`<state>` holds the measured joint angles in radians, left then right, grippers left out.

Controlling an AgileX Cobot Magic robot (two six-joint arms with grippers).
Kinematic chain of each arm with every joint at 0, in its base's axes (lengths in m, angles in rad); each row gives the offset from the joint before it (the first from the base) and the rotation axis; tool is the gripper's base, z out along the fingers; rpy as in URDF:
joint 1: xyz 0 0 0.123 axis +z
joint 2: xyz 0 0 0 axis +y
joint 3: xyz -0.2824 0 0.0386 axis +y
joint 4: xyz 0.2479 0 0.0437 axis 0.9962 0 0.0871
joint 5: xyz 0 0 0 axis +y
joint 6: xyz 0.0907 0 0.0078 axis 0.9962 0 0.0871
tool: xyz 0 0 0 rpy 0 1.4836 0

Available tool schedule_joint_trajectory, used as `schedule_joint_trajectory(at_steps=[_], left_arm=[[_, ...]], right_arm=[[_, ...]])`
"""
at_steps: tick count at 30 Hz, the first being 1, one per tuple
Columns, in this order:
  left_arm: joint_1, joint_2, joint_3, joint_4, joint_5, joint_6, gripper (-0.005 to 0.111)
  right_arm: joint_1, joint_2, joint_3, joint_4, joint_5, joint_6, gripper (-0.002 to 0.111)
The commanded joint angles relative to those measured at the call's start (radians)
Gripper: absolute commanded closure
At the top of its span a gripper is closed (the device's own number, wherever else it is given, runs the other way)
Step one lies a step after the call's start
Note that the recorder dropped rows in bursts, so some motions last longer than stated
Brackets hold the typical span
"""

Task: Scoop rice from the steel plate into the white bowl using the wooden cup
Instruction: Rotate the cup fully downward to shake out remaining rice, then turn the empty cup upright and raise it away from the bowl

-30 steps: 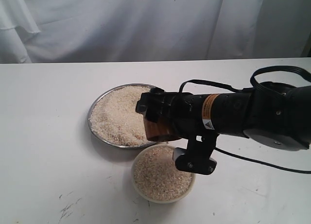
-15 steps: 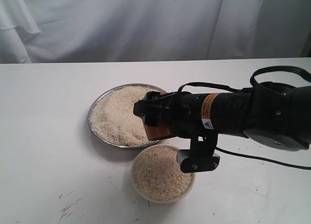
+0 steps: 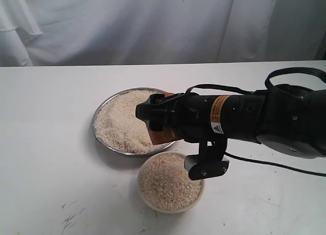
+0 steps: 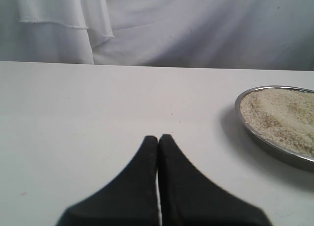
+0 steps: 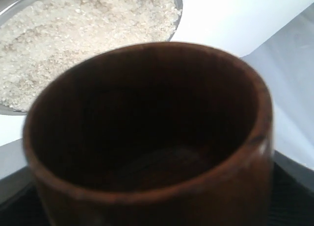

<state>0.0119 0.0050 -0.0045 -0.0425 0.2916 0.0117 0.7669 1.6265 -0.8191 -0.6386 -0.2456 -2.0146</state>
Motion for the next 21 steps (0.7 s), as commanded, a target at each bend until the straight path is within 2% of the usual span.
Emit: schedule_joint_trajectory(at_steps=[1, 21], left_arm=[[-0.002, -0.005, 0.005, -0.001, -0.006, -0.003, 0.107], [-0.002, -0.005, 0.005, -0.001, -0.006, -0.003, 0.107]], right_arm=[[0.0, -0.012, -0.008, 0.059, -0.039, 0.087, 0.108], [0.0, -0.016, -0.008, 0.292, -0.065, 0.708, 0.108]])
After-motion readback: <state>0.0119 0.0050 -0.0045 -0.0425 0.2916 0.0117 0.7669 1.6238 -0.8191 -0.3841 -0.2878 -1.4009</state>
